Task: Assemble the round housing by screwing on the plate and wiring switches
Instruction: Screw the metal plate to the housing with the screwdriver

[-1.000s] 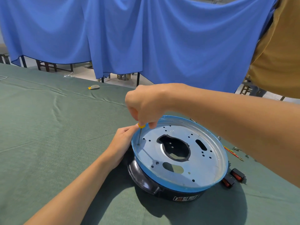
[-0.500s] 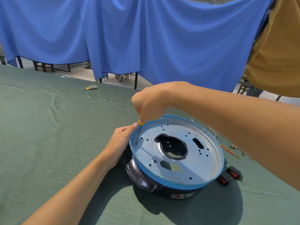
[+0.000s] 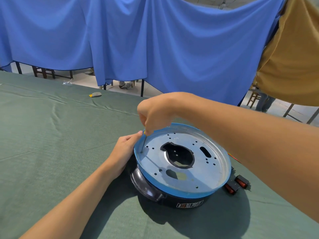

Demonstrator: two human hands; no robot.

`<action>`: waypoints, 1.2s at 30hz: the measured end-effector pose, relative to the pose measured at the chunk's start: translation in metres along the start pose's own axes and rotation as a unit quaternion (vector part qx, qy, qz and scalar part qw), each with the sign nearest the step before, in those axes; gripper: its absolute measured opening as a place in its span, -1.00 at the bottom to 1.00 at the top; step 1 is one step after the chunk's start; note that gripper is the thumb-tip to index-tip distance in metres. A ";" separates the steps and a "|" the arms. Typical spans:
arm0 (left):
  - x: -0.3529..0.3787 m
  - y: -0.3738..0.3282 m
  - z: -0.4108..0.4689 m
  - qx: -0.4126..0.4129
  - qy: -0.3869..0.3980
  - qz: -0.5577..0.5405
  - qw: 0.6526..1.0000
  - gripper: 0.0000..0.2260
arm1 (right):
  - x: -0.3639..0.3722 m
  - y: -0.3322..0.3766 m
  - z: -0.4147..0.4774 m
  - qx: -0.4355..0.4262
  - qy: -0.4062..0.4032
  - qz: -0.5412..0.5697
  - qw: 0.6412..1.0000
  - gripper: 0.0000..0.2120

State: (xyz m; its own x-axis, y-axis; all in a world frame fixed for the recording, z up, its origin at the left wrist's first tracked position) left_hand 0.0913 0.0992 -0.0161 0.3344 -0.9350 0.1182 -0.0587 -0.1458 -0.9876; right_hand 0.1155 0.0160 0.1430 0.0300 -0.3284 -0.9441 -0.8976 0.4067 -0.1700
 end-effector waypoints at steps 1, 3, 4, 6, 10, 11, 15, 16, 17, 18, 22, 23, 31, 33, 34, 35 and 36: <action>-0.001 0.000 0.001 0.000 -0.002 -0.001 1.000 -0.69 | 0.000 0.001 0.000 -0.010 -0.023 -0.013 1.000 -0.82; -0.001 0.001 0.001 -0.001 -0.005 0.002 1.000 -0.68 | 0.000 0.002 0.000 -0.028 -0.095 -0.026 0.995 -0.78; -0.001 0.001 0.001 -0.001 -0.006 0.004 1.000 -0.68 | 0.001 0.002 0.000 -0.033 -0.128 -0.026 0.991 -0.69; -0.001 0.002 0.002 -0.002 -0.004 0.012 1.000 -0.68 | 0.004 0.003 0.002 -0.024 -0.171 -0.019 0.985 -0.62; -0.002 0.002 0.002 -0.005 -0.003 0.008 1.000 -0.69 | 0.006 -0.001 0.011 0.033 -0.161 -0.015 0.986 -0.67; -0.002 0.002 0.002 -0.005 -0.004 0.004 1.000 -0.69 | 0.003 -0.003 0.011 0.037 -0.126 -0.005 0.991 -0.64; -0.002 0.002 0.003 -0.008 -0.003 -0.002 1.000 -0.70 | -0.005 -0.010 0.004 0.017 0.001 0.043 0.999 -0.71; -0.002 0.002 0.004 -0.007 -0.003 -0.003 1.000 -0.70 | -0.005 -0.010 0.003 0.002 0.000 0.031 1.000 -0.76; -0.002 0.002 0.004 -0.004 -0.003 -0.003 1.000 -0.70 | -0.005 -0.009 0.001 -0.011 -0.015 0.004 1.000 -0.79; -0.002 0.001 0.004 -0.002 -0.003 -0.003 1.000 -0.70 | -0.004 -0.008 0.001 -0.022 -0.041 -0.029 0.999 -0.78; -0.002 0.001 0.004 -0.003 -0.001 0.002 1.000 -0.71 | 0.002 -0.006 0.006 -0.013 -0.103 -0.069 0.992 -0.69; -0.001 0.001 0.003 -0.002 0.001 0.003 1.000 -0.70 | 0.004 -0.007 0.007 -0.004 -0.102 -0.055 0.993 -0.70; -0.001 0.001 0.002 -0.002 -0.005 -0.002 1.000 -0.68 | -0.004 -0.001 0.002 -0.026 -0.041 -0.024 0.999 -0.77; -0.001 0.001 0.003 -0.003 -0.006 -0.004 1.000 -0.68 | -0.004 -0.001 0.003 -0.043 -0.113 -0.027 0.992 -0.91; -0.001 0.001 0.003 -0.003 -0.004 -0.001 1.000 -0.68 | -0.002 -0.003 0.004 -0.038 -0.139 -0.017 0.989 -0.78; -0.001 0.001 0.003 -0.003 -0.003 0.002 1.000 -0.68 | -0.001 -0.001 0.003 -0.040 -0.158 0.002 0.987 -0.68; -0.002 0.002 0.003 -0.002 -0.003 0.004 1.000 -0.69 | 0.001 -0.003 0.005 -0.032 -0.160 0.021 0.986 -0.61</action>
State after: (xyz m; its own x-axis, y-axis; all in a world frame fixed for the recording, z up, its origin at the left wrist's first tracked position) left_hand 0.0930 0.1015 -0.0181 0.3388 -0.9345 0.1094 -0.0653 -0.1393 -0.9881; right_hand 0.1205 0.0185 0.1415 0.1195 -0.0230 -0.9926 -0.9263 0.3572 -0.1198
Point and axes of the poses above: each hand's wrist, its own z-axis towards the middle knuckle, its own x-axis out of the palm, y = z × x, the point moved 3 cm from there along z, towards the middle knuckle, and after that the axes turned 9 degrees about -x, right-handed, at the moved point
